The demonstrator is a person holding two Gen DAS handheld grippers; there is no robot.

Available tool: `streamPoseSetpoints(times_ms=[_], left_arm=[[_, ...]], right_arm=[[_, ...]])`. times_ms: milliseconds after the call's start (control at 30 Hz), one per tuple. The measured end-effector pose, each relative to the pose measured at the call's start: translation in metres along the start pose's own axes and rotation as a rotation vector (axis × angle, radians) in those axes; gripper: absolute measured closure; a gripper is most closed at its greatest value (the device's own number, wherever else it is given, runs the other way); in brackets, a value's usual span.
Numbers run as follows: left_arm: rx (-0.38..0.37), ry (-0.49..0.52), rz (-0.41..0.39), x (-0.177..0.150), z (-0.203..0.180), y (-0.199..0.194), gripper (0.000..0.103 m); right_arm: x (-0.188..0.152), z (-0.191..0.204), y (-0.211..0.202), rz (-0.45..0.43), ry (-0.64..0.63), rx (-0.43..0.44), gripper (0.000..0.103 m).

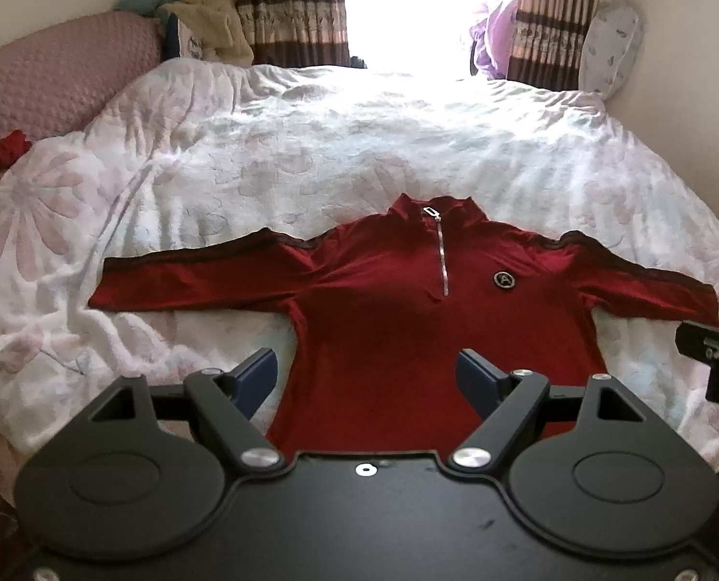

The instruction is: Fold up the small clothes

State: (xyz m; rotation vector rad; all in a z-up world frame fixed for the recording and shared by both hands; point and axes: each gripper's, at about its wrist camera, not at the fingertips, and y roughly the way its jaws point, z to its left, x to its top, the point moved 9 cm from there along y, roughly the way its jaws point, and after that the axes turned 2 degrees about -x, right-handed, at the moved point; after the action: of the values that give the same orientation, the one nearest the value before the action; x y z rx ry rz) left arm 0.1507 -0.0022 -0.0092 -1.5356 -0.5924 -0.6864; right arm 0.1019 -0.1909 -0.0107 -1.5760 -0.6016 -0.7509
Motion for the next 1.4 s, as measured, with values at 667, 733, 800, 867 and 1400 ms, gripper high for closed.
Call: streamPoseSetpoints(times_ms=[667, 733, 800, 867, 1400], left_arm=[[0.419, -0.315, 0.183, 0.041, 0.37, 0.298, 0.021], [0.511, -0.321, 0.23, 0.037, 0.401, 0.321, 0.021], [0.541, -0.34, 0.258, 0.035, 0.419, 0.339, 0.021], [0.502, -0.385, 0.273, 0.033, 0.428, 0.357, 0.021], [0.414, -0.342, 0.128, 0.086, 0.402, 0.335, 0.103]], right_arm=[[0.051, 0.0, 0.15, 0.181, 0.078, -0.105, 0.0], [0.058, -0.002, 0.154, 0.181, 0.095, -0.096, 0.0], [0.065, -0.004, 0.16, 0.186, 0.094, -0.093, 0.0], [0.067, -0.007, 0.164, 0.187, 0.09, -0.111, 0.0], [0.055, -0.023, 0.168, 0.222, 0.128, -0.084, 0.0]])
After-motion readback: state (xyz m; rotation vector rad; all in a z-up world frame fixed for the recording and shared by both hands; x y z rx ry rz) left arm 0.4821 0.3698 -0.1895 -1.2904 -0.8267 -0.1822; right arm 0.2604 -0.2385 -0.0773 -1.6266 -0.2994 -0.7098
